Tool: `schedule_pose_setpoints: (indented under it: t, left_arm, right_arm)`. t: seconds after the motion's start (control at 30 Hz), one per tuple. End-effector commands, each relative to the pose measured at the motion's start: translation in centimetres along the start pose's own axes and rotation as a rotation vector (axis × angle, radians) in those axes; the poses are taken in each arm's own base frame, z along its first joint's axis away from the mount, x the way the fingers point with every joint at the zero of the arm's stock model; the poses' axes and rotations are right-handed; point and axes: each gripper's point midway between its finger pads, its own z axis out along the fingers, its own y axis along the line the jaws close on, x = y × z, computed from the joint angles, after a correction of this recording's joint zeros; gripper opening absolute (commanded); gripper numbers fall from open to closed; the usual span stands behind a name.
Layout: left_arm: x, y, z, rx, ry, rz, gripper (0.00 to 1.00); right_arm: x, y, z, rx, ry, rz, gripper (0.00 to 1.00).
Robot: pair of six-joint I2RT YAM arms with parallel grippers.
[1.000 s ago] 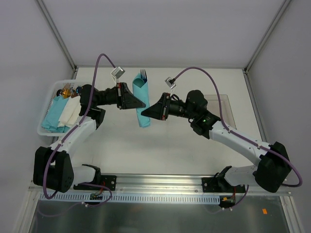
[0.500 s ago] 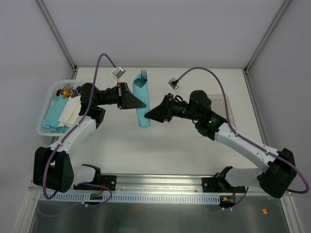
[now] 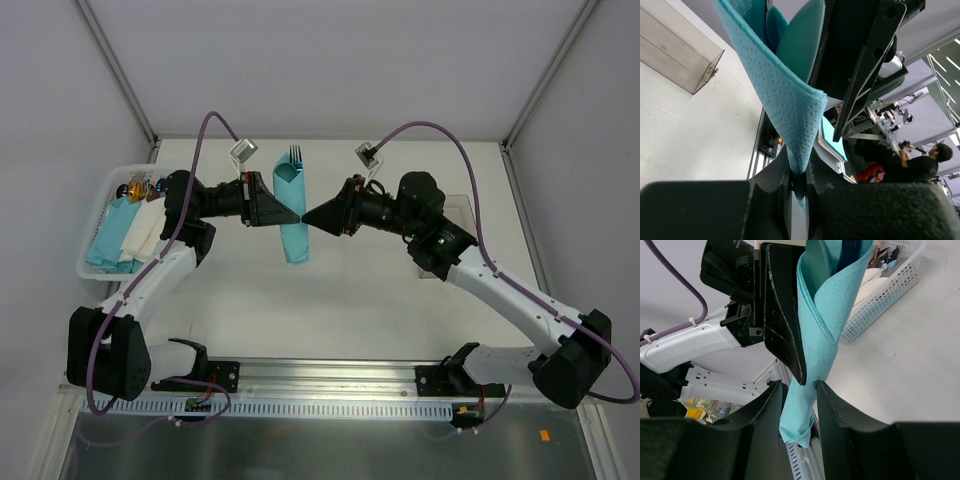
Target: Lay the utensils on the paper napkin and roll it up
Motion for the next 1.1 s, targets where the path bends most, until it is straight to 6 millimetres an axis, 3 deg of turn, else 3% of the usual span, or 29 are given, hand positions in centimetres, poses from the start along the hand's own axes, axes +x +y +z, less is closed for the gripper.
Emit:
schedule_pose_setpoints:
  t: [0.0, 0.47, 0.73, 0.83, 0.97, 1.07]
  left_arm:
    - [0.6, -1.9, -0.2, 0.034, 0.031, 0.105, 0.00]
    - [1.1, -2.4, -0.1, 0.048, 0.044, 0.120, 0.00]
    - [1.2, -2.0, 0.0, 0.049, 0.044, 0.103, 0.00]
    - [1.3, -2.0, 0.0, 0.049, 0.047, 0.101, 0.00]
    - [1.5, -2.0, -0.1, 0.045, 0.047, 0.101, 0.00]
    - [1.5, -2.1, 0.0, 0.044, 0.047, 0.104, 0.00]
  right_arm:
    - [-2.3, 0.3, 0.7, 0.009, -0.058, -0.010, 0.36]
    - [-2.8, -1.2, 1.3, 0.030, -0.053, 0.040, 0.38]
    - [-3.5, 0.3, 1.2, -0.068, -0.065, 0.059, 0.40]
    - [-3.7, 0.6, 1.5, -0.097, -0.071, 0.072, 0.34]
    - [-3.7, 0.7, 1.5, -0.109, -0.075, 0.072, 0.00]
    - [-3.6, 0.8, 1.6, -0.116, -0.066, 0.077, 0.00]
